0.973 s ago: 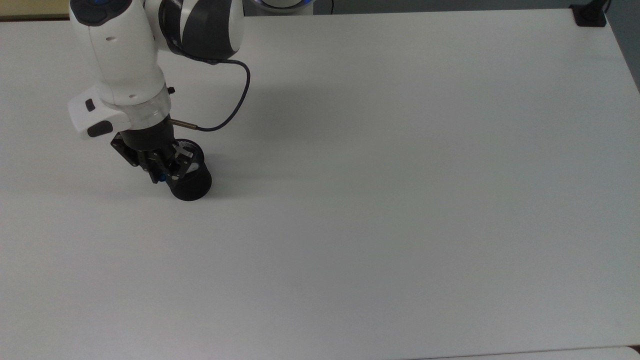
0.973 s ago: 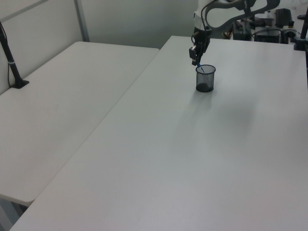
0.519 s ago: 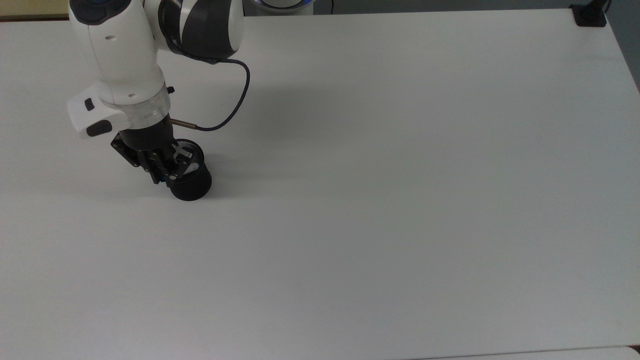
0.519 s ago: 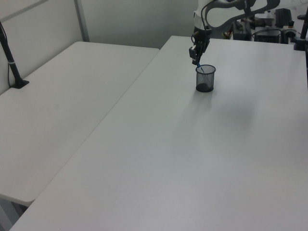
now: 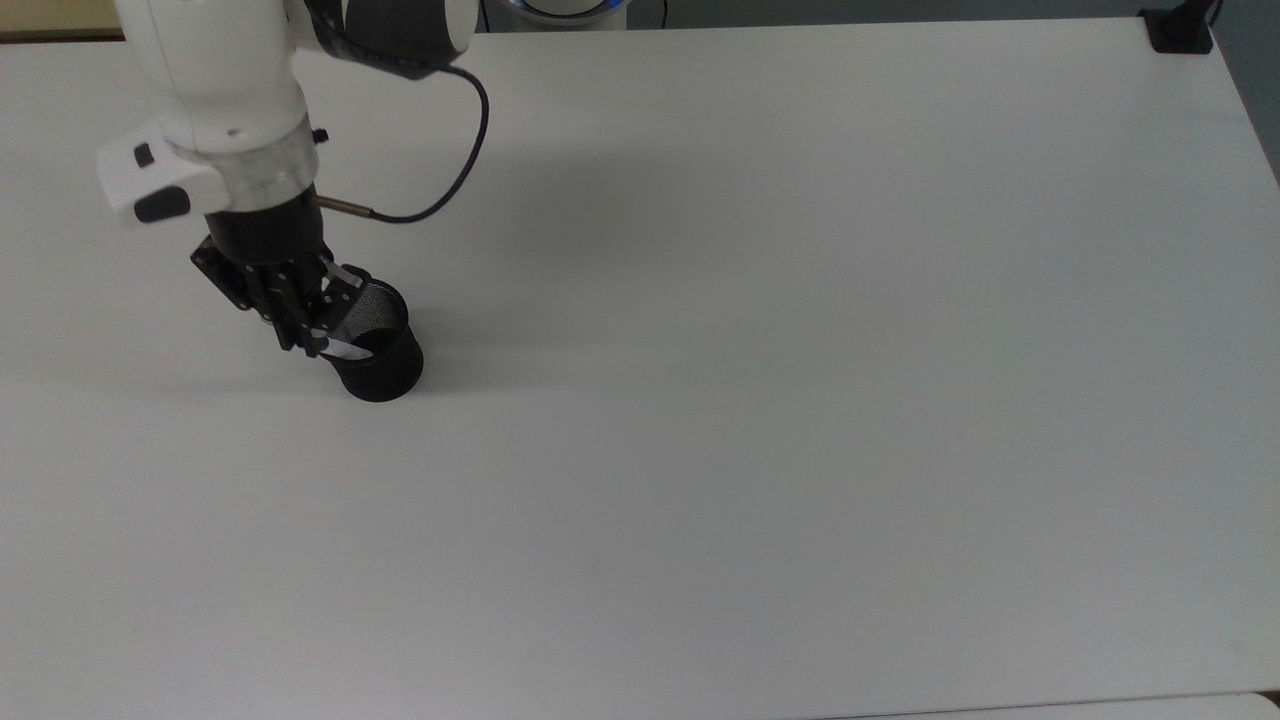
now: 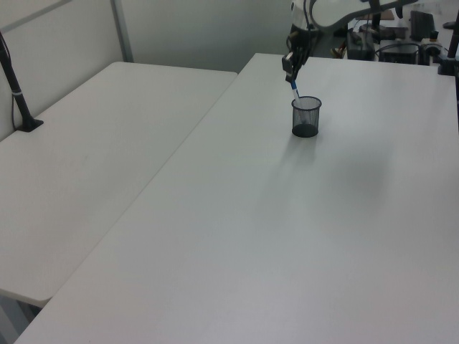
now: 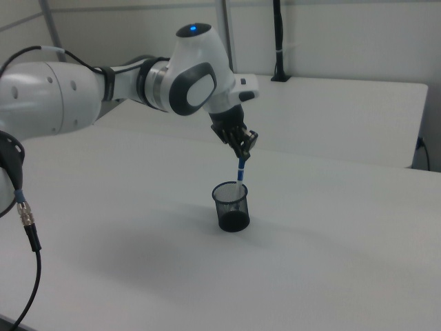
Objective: Remove the marker
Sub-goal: 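Lift the gripped marker straight up out of the mesh cup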
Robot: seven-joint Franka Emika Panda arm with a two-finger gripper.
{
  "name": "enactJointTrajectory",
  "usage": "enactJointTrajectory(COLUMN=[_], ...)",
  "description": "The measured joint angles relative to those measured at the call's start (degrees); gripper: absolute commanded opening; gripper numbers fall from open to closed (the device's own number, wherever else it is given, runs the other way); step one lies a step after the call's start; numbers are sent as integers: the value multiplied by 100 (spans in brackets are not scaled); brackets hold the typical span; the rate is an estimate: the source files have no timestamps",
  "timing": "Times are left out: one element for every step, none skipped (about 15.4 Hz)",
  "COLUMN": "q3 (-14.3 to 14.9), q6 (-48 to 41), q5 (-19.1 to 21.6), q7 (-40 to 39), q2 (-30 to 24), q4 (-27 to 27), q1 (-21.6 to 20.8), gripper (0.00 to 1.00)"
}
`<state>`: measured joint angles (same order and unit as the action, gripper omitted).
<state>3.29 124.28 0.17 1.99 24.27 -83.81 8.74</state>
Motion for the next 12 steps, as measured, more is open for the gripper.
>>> enactJointTrajectory(q3=[4,6,6,6,6,4,0,-6,-17,-27,-34,-38], q6=[-18,-33,-35,-49,-129,-277,-461,-657,-844,-1029,-1225,-1427], q5=[2,2,3,3,6,7,8,19,39,56,70,75], q7=[0,0,0,0,0,0,0,0,0,0,0,0], q2=[-70,-129,-176,-230,-290,-368,-459,-566,-683,-801,-908,-992], q4=[13,24,44,75,113,152,188,213,225,228,228,228], q1=[1,2,2,1,-2,-7,-13,-22,-42,-96,-185,-296], gripper=[18,17,17,16,16,16,15,13,12,10,9,9])
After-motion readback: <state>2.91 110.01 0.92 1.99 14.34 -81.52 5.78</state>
